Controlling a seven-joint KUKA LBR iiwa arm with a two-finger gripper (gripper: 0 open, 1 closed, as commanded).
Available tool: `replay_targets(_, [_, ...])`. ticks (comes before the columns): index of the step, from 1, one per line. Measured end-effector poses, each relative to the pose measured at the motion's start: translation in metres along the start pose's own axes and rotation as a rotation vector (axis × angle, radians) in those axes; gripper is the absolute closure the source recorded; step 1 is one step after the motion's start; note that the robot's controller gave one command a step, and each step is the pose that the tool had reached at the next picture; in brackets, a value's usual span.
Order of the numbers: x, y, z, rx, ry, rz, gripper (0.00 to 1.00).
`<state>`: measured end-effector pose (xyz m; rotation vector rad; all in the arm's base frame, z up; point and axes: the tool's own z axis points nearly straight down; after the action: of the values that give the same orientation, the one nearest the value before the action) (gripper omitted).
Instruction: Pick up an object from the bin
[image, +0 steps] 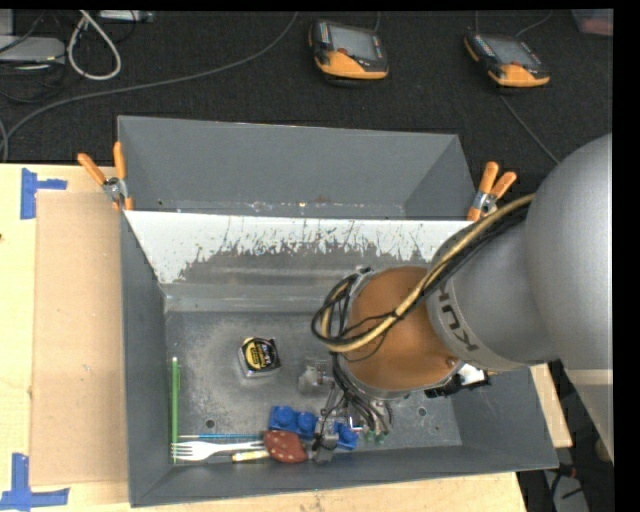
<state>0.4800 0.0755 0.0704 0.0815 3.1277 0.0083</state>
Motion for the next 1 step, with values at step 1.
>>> replay_targets(1, [0.0057, 0.0160, 0.0003, 0.000, 0.006, -0.150, 1.00])
